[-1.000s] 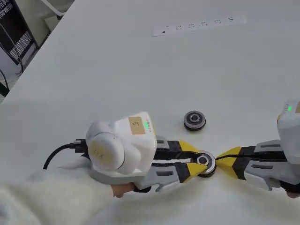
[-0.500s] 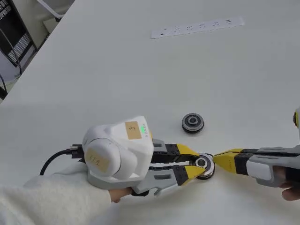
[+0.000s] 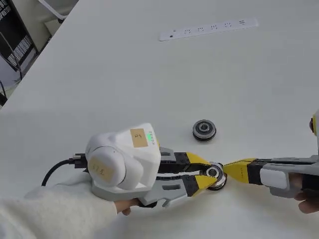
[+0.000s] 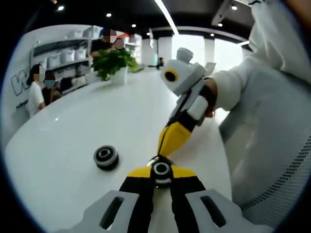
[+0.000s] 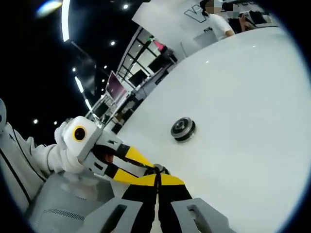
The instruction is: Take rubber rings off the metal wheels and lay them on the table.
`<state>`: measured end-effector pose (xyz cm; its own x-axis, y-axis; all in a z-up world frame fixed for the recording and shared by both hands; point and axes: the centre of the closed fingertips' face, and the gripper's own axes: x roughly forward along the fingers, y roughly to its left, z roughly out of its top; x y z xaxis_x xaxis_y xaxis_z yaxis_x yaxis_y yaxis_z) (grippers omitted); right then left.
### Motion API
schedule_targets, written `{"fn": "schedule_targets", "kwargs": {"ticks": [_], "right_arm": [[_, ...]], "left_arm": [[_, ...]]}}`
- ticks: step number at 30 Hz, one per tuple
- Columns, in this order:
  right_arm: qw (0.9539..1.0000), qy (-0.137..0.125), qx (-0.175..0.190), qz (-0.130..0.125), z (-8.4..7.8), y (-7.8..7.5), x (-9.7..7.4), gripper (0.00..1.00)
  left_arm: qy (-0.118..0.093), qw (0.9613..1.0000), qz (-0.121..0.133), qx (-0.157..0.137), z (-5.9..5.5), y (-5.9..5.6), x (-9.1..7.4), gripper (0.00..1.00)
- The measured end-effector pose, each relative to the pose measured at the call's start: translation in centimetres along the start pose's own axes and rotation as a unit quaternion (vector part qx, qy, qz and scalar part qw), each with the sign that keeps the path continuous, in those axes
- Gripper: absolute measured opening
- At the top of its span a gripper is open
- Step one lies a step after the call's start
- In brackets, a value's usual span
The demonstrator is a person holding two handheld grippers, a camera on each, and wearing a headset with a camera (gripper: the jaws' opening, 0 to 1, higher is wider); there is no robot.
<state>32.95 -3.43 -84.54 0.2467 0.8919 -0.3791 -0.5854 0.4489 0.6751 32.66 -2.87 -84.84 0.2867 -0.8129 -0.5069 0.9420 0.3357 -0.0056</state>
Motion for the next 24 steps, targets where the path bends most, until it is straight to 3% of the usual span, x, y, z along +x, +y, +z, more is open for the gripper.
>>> {"fn": "schedule_targets", "kwargs": {"ticks": [24], "right_arm": [[0.9995,-0.001,-0.021,0.022,0.2,1.2,0.6,0.0]], "left_arm": [[0.0,1.0,-0.001,0.004,0.0,0.0,0.0,0.13]]}}
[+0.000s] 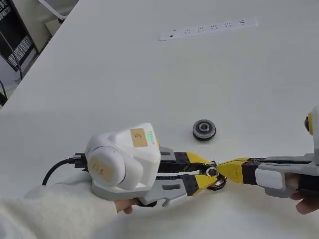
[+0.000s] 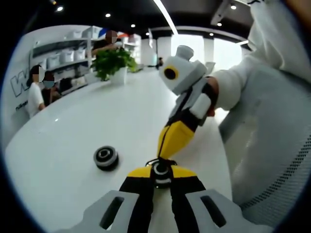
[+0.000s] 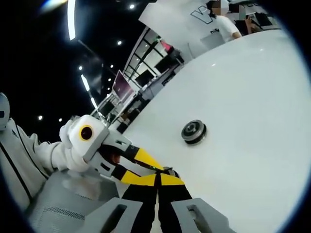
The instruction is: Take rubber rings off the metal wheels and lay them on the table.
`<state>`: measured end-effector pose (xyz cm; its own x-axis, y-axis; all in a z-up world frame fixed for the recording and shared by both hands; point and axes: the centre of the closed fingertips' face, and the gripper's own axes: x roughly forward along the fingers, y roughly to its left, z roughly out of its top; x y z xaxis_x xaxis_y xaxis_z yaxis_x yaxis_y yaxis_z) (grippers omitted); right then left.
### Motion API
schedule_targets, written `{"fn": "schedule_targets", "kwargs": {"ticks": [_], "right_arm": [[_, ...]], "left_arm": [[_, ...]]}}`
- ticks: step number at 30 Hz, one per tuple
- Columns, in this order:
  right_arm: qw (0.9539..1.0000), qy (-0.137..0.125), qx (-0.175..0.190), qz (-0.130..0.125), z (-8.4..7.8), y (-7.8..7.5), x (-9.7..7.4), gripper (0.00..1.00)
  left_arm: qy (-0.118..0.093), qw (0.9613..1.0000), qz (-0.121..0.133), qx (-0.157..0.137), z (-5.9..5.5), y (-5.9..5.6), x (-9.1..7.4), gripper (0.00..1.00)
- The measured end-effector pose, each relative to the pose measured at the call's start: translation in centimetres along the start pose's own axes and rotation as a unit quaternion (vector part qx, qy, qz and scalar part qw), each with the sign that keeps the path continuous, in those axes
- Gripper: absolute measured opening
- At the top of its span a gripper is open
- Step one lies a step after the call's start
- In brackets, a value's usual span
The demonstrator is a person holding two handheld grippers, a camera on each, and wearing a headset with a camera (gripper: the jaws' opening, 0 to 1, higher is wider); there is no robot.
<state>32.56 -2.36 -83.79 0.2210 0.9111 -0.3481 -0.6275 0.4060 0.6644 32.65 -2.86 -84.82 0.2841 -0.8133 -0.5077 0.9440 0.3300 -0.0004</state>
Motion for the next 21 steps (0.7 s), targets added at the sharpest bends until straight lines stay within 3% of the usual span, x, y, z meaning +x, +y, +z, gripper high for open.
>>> {"fn": "schedule_targets", "kwargs": {"ticks": [2,21], "right_arm": [[0.9999,0.001,-0.012,-0.005,0.0,0.02,-0.08,0.0],[0.9997,-0.014,-0.008,0.021,0.62,1.0,-0.2,0.0]], "left_arm": [[0.001,1.0,-0.001,0.001,0.0,0.0,0.0,0.13],[0.002,1.0,-0.001,0.003,0.0,0.04,0.02,0.13]]}}
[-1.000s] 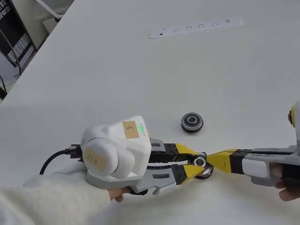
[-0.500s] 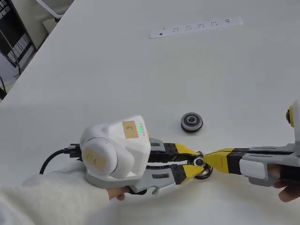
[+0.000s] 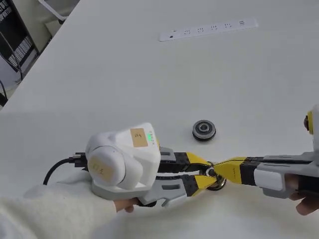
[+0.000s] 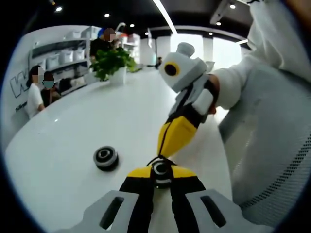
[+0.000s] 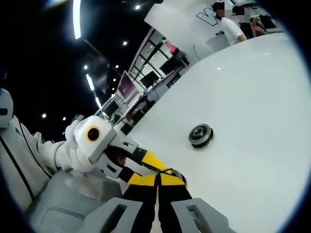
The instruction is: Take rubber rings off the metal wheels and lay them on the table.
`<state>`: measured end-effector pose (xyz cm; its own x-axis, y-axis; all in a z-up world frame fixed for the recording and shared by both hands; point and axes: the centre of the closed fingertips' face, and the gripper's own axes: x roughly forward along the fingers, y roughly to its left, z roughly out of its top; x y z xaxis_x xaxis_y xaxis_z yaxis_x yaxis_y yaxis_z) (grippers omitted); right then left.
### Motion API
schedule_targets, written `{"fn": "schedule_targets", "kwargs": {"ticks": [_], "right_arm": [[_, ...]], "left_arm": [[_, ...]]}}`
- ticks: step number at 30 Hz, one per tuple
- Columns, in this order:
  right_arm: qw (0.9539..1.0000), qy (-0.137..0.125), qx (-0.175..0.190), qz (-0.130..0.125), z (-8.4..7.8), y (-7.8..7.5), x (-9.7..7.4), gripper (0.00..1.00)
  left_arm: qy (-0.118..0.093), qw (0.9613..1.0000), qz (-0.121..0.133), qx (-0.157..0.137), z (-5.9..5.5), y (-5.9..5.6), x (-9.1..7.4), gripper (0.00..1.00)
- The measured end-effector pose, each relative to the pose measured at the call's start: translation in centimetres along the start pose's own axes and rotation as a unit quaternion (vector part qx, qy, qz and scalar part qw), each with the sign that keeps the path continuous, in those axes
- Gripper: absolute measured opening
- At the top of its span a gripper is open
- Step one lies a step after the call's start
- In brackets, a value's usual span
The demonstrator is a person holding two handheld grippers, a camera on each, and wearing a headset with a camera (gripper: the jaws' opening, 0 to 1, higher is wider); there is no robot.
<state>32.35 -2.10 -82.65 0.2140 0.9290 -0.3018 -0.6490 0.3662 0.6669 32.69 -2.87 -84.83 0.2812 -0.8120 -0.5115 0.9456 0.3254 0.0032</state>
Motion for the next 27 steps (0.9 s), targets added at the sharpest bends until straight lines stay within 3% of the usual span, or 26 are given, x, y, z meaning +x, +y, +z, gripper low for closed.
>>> {"fn": "schedule_targets", "kwargs": {"ticks": [7,19,23,27], "right_arm": [[0.9999,-0.006,0.008,0.003,0.2,0.0,-0.1,0.0],[0.9989,0.019,-0.003,-0.042,-0.9,-1.7,-0.2,0.0],[0.9985,0.026,-0.02,-0.045,-0.8,-1.4,-0.3,0.0],[0.9986,0.024,-0.022,-0.042,-0.6,-1.0,-0.5,0.0]], "left_arm": [[0.0,1.0,0.0,0.002,0.0,0.0,0.0,0.13],[0.005,0.9998,0.008,0.018,0.0,-0.1,0.0,0.14],[0.005,0.9997,-0.001,0.023,0.5,-0.4,-0.2,0.17],[-0.004,0.9993,0.002,0.037,1.7,-0.3,-1.1,0.16]]}}
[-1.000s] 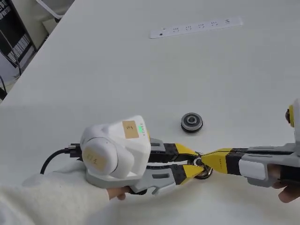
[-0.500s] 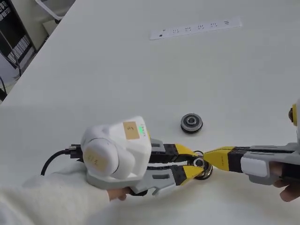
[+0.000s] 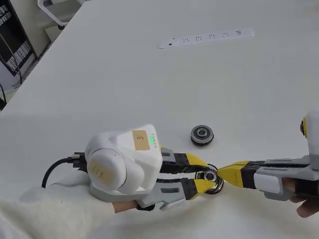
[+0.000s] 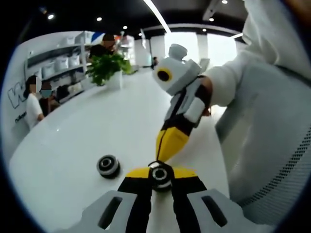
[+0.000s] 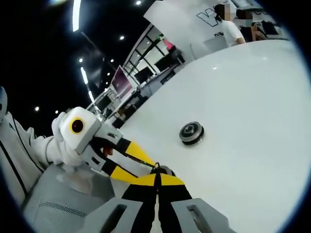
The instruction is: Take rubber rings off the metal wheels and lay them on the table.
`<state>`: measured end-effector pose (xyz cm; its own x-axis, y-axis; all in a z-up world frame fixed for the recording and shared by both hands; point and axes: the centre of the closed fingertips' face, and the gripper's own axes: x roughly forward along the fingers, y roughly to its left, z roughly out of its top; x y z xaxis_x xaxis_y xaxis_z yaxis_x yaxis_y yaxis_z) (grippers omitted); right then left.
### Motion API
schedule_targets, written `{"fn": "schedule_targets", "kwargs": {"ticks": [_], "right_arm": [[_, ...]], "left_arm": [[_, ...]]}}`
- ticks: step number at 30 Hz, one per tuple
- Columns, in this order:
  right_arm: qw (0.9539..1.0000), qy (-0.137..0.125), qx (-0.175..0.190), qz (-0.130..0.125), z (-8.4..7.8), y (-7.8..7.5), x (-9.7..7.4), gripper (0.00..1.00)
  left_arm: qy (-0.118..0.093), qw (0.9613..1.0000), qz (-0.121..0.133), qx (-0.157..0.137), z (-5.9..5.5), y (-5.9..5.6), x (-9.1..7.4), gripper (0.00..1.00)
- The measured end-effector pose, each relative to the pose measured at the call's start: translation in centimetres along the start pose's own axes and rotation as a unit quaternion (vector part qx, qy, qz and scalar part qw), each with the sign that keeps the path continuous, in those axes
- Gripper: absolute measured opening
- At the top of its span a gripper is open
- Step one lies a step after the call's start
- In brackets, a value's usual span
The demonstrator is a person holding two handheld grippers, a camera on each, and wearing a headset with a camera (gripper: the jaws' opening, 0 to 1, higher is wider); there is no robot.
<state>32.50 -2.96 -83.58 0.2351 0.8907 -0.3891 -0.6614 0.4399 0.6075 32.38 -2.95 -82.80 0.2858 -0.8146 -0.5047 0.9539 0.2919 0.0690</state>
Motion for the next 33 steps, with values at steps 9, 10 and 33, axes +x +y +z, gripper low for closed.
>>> {"fn": "schedule_targets", "kwargs": {"ticks": [9,10,33], "right_arm": [[0.9997,-0.005,-0.021,-0.013,0.6,0.5,-0.9,0.0],[0.9996,-0.006,-0.023,-0.014,0.7,0.6,-1.0,0.0],[0.9977,-0.032,-0.054,-0.025,3.5,2.3,-3.8,0.0]], "left_arm": [[-0.024,0.9996,0.014,0.006,2.0,1.0,-2.2,0.27],[-0.029,0.9995,0.013,0.005,2.3,1.1,-2.5,0.3],[-0.06,0.996,0.058,-0.03,4.5,1.7,-9.6,0.79]]}}
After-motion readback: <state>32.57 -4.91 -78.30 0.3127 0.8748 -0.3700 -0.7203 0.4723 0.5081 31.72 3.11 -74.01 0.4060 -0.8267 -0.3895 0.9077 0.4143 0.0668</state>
